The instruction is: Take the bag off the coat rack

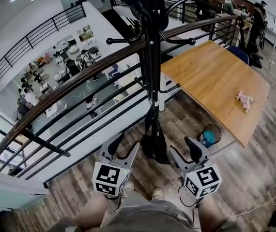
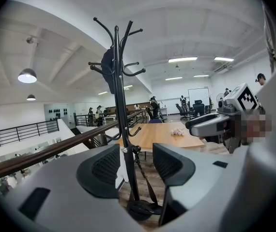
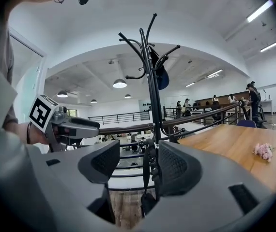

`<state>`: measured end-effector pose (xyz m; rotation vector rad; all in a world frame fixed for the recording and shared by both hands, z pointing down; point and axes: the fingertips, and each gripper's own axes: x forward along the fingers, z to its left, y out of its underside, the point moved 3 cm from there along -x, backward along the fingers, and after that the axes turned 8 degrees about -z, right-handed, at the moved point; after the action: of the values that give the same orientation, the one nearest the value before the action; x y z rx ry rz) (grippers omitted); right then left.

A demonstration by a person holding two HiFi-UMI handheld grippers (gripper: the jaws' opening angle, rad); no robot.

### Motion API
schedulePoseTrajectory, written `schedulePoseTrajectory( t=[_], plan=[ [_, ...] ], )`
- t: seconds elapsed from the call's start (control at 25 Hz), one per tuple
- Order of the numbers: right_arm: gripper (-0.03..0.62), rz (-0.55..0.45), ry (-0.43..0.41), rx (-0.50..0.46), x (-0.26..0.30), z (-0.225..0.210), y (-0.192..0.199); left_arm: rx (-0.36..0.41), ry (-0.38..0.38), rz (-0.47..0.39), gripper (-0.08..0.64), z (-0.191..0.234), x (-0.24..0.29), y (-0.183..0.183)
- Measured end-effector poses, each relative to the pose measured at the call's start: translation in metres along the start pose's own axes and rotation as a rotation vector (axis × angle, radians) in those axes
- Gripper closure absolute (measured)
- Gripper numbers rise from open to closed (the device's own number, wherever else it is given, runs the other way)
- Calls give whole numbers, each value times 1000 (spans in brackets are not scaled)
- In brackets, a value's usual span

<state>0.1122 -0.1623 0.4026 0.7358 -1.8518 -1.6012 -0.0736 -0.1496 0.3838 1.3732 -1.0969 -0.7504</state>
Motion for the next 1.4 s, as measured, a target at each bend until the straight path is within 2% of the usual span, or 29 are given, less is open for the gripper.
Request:
schedulePoseTrajectory(
  t=[0.6,0.8,0.88,0.96,1.04,1.28,1.4],
  plan=[
    [344,100,188,24,64,-23,37,17,223,106,333,45,69,49],
    [344,127,200,17,88,-26,57,4,304,128,333,47,99,71],
    [344,149,175,-16,98,-23,67,43,341,132,333,43,110,79],
    [344,172,163,-34,107,-19,80,114,374,134,333,38,117,87],
    [344,188,174,-38,115,-20,91,135,395,129,333,35,126,94],
    [344,240,205,-33,136,-29,128,26,444,165,333,33,151,125],
    [345,248,230,-32,148,-37,146,28,452,183,333,30,170,138]
  ],
)
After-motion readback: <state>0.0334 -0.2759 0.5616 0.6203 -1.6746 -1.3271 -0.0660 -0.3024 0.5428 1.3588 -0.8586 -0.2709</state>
